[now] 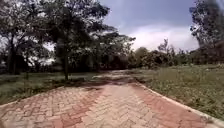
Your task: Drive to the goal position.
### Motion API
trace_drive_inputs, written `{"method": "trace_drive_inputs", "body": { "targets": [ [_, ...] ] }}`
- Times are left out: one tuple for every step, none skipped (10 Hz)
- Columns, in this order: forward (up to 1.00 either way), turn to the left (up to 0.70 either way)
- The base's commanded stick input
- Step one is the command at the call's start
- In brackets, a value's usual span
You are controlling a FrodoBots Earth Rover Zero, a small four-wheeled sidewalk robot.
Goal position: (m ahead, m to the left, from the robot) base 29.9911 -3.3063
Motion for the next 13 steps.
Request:
{"method": "trace_drive_inputs", "body": {
  "targets": [
    [0.7,0.0],
    [0.7,0.0],
    [0.7,0.0],
    [0.7,0.0],
    [0.7,0.0],
    [0.7,-0.11],
    [0.7,-0.3],
    [0.7,-0.35],
    [0.7,-0.35],
    [0.7,0.0],
    [0.7,0.0],
    [0.7,0.0],
    [0.7,0.0]
  ]
}}
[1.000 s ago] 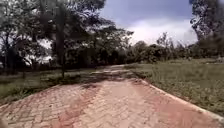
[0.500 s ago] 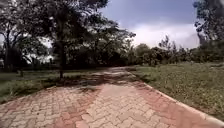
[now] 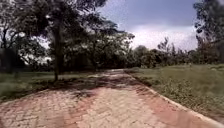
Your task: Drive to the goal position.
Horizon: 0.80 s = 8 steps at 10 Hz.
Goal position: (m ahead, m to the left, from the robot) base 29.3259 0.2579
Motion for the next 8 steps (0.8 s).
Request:
{"method": "trace_drive_inputs", "body": {
  "targets": [
    [0.7,0.14],
    [0.7,0.32],
    [0.7,0.35],
    [0.7,0.35],
    [0.7,0.35],
    [0.7,0.35],
    [0.7,0.35],
    [0.7,0.35]
  ]
}}
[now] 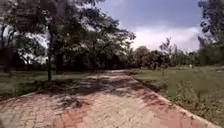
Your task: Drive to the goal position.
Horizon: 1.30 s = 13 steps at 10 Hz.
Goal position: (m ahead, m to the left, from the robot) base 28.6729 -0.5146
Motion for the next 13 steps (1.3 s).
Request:
{"method": "trace_drive_inputs", "body": {
  "targets": [
    [0.7,0.17],
    [0.7,0.0],
    [0.7,0.0],
    [0.7,0.0],
    [0.7,0.0],
    [0.7,0.0],
    [0.7,0.04],
    [0.7,0.25],
    [0.7,0.11],
    [0.7,0.0],
    [0.7,0.0],
    [0.7,0.0],
    [0.7,0.0]
  ]
}}
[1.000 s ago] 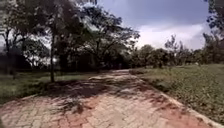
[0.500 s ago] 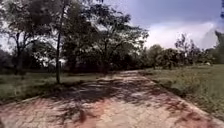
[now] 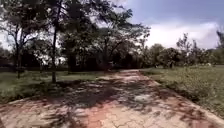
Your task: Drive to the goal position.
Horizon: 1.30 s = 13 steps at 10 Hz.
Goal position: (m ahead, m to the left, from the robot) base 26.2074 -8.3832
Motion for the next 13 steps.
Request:
{"method": "trace_drive_inputs", "body": {
  "targets": [
    [0.7,-0.07],
    [0.7,-0.24],
    [0.7,-0.35],
    [0.7,-0.35],
    [0.7,-0.35],
    [0.7,-0.35],
    [0.7,0.0],
    [0.7,0.0],
    [0.7,0.0],
    [0.7,0.0],
    [0.7,0.0],
    [0.7,0.0],
    [0.7,0.0]
  ]
}}
